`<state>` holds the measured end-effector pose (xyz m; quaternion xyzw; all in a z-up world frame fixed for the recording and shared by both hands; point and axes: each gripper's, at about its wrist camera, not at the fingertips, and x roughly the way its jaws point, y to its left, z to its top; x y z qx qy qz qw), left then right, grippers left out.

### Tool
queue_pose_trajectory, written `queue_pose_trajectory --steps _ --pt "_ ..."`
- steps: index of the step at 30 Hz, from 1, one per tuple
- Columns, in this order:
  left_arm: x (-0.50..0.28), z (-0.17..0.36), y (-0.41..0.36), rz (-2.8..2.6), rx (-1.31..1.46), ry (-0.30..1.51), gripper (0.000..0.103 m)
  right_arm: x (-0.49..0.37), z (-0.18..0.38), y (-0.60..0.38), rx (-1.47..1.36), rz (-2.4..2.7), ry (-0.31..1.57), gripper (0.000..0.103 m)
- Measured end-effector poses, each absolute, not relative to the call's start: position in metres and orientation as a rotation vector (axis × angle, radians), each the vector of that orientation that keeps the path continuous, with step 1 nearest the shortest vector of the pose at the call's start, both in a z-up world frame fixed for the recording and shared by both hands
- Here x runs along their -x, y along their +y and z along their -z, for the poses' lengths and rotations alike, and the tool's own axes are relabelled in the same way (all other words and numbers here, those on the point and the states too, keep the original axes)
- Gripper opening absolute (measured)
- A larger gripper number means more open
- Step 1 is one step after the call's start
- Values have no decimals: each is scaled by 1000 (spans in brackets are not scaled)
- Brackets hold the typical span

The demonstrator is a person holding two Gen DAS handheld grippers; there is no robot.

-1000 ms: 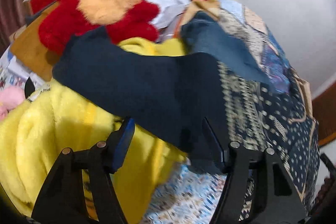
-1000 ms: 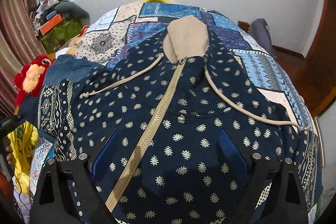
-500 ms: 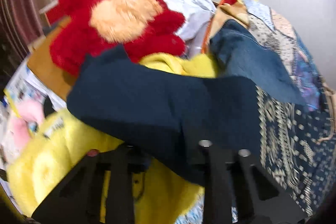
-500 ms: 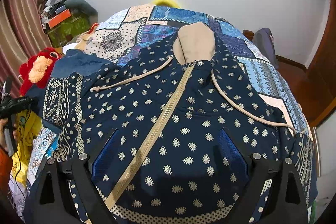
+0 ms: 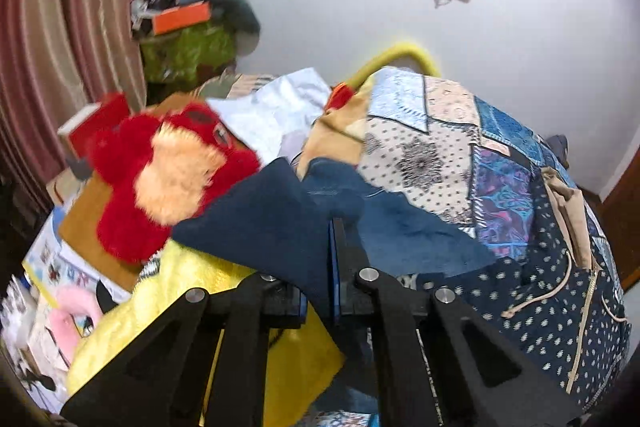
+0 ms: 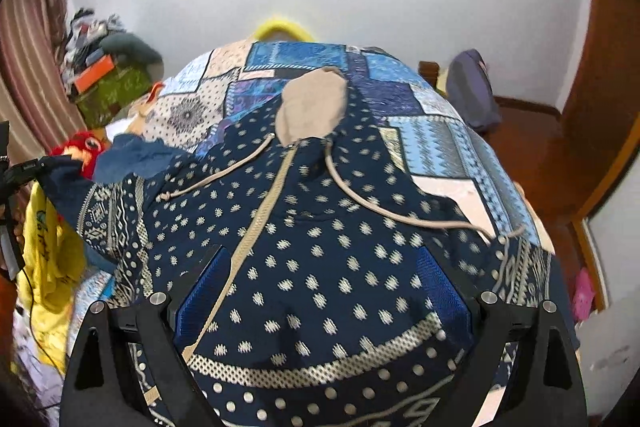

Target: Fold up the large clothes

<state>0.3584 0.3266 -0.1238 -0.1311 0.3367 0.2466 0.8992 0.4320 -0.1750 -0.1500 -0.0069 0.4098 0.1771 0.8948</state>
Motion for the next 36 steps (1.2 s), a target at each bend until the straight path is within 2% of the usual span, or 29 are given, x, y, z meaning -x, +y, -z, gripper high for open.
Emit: queue_pose_trajectory --steps 9,11,14,16,18,19,22,26,31,36 --pt "-366 191 315 -453 385 921 9 -412 142 -226 -55 -333 831 93" --pt "-356 206 317 -431 406 966 15 -409 141 -232 -33 -329 830 93" --pt "-340 210 311 -373 419 997 29 -407 144 -235 -10 -328 842 93" --pt "-326 201 308 -341 404 992 39 -406 147 -234 1 -330 848 93" --pt "-315 184 309 -335 369 964 43 -404 149 -230 12 -341 846 93" --pt "-311 177 311 -335 364 948 51 -404 150 -226 18 -346 844 93" --pt "-306 155 331 -337 402 888 62 -406 153 -209 34 -367 839 93" --pt "-321 157 371 -388 433 885 63 -409 157 -182 44 -410 834 93" --pt "-343 202 410 -391 553 974 63 -412 166 -148 83 -450 842 93" --pt "-348 240 430 -356 720 971 63 -414 176 -127 153 -454 846 93"
